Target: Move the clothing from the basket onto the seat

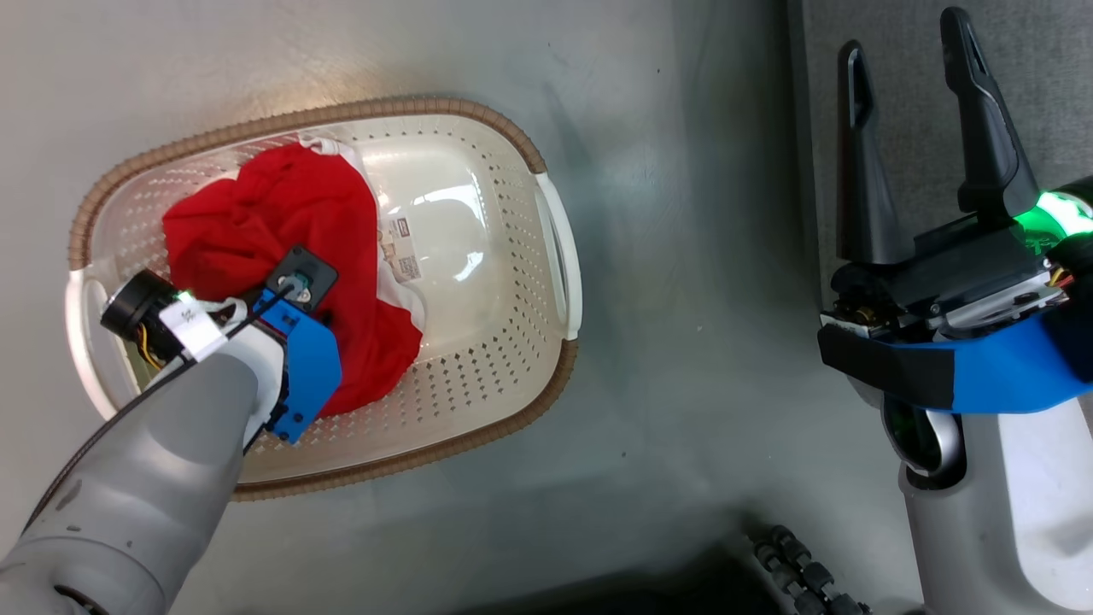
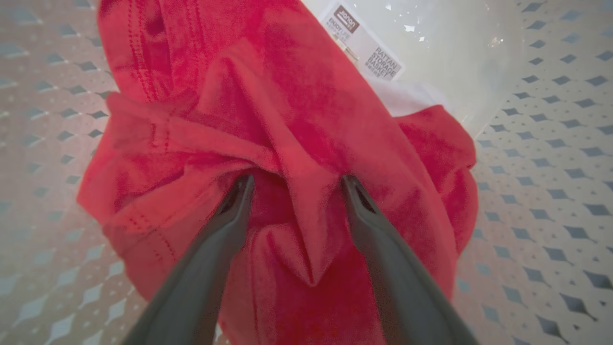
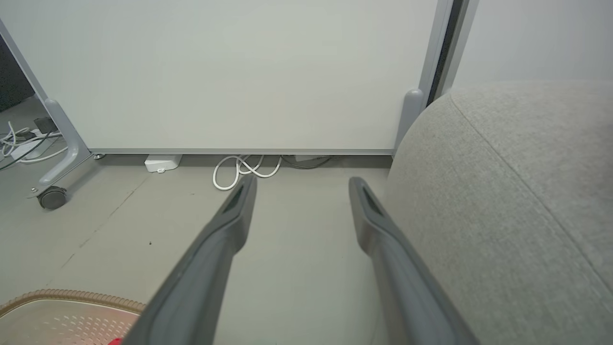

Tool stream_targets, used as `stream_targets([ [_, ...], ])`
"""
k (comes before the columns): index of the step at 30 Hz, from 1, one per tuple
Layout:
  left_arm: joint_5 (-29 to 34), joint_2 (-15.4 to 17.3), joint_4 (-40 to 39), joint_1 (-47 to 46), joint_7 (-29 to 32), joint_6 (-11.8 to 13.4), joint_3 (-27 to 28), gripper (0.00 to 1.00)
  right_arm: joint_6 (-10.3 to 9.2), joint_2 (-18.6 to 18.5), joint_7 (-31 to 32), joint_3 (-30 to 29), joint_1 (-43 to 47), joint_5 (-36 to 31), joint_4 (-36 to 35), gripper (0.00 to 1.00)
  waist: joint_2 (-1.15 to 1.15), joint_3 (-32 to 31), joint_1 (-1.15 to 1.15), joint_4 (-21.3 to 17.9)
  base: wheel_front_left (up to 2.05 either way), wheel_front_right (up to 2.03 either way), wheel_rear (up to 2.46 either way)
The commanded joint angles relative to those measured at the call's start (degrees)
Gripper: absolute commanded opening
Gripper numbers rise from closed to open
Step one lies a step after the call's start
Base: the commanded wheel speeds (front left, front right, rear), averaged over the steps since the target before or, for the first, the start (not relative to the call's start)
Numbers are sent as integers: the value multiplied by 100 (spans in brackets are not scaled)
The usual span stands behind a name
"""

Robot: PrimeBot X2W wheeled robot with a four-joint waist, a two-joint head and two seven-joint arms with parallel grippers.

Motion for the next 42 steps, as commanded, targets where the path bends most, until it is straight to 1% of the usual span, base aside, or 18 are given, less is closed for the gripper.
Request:
stream_targets([
  [1,-29,29,13,-142,54,-3,-27,100,3,7,-1,7,-102,-5,-37,100,0,94,-1,-27,0,0,0],
  [5,-162,34,36,-222,329,-3,-133,100,3,7,-1,28,-131,6,-122,100,0,264,-1,-65,0,0,0],
  [8,-148,61,28,-320,475,-3,-269,100,3,8,-2,49,-146,17,-194,100,0,386,-1,-114,0,0,0],
  [19,-119,93,89,-484,784,-3,-472,100,3,8,-1,23,-120,30,-443,100,0,653,-1,-221,0,0,0],
  [20,-113,84,94,-479,832,-3,-482,87,3,8,-1,20,-120,20,-459,100,0,661,-1,-219,0,0,0],
  [21,-102,74,87,-478,864,-3,-493,37,3,8,-1,19,-123,4,-467,100,0,665,-1,-214,0,0,0],
  [22,-90,67,72,-487,868,-3,-502,9,3,8,-1,18,-129,-9,-468,100,0,666,-1,-206,0,0,0],
  [23,-92,60,57,-488,867,-3,-510,0,3,8,-1,23,-138,-21,-466,100,0,663,-1,-198,0,0,0],
  [28,-66,28,-42,-422,763,-3,-545,0,3,7,-2,46,-175,-37,-436,100,0,564,-1,-139,0,0,0],
  [33,-34,-6,-126,-305,571,-3,-564,0,3,7,-1,37,-171,-79,-365,100,0,320,-1,-55,0,0,0],
  [38,-151,-112,-222,-200,298,-3,-572,0,3,7,-1,28,-95,-130,-267,100,0,-29,-1,69,0,0,0],
  [42,-221,-247,-326,-81,-21,-3,-578,0,3,6,-1,31,18,-200,-108,100,0,-464,-1,239,0,0,0],
])
